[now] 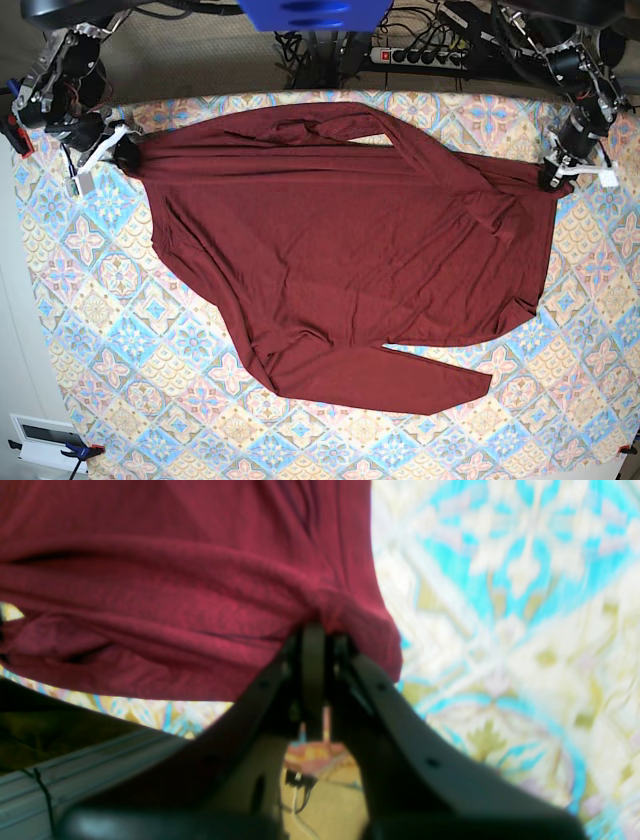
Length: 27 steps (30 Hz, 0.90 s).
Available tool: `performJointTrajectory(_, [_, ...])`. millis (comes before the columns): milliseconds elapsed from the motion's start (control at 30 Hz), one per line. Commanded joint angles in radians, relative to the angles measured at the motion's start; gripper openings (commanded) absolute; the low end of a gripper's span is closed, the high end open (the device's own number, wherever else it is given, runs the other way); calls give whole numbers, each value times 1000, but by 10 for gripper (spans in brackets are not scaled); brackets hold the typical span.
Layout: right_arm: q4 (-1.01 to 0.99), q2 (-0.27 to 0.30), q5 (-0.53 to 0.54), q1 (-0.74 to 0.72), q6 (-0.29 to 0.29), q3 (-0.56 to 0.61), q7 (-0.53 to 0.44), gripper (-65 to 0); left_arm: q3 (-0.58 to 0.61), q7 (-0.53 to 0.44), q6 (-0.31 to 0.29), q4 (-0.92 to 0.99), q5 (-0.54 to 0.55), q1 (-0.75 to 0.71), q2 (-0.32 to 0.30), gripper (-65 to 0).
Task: Layout the t-shirt on the table in an organized manner, then fold the t-shirt properly
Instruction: 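Release the shirt with the left gripper and move it inward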
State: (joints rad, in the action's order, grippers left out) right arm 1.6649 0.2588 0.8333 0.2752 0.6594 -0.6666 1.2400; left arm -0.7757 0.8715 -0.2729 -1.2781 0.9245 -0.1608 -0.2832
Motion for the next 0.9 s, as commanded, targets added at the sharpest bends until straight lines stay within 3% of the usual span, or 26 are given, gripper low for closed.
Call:
performJointTrajectory(0, [11,21,13,-9,4,-6,-24,-650,17,-1,-2,-18,-3,-13,-26,-650])
performJointTrajectory(100, [10,21,13,-7,4,-6,-24,-650,89,116,-2,-70,0,-47,-90,-620])
performJointTrajectory(167, [10,21,13,-7,4,-6,-24,-650,100,173,-1,-123,14,-75,-100,-576])
performJointTrajectory(367, [10,21,13,-7,4,-6,-24,-650,23,185,-1,-292,98,-213,-135,-439])
performJointTrajectory(667, [10,21,13,-7,4,-6,-24,-650,-61,180,-1,-380,219,-305,-141,-431])
performJointTrajectory(867, [11,21,13,-3,4,-6,-24,-650,-44,199,-1,-351,166,-101,-80,-430])
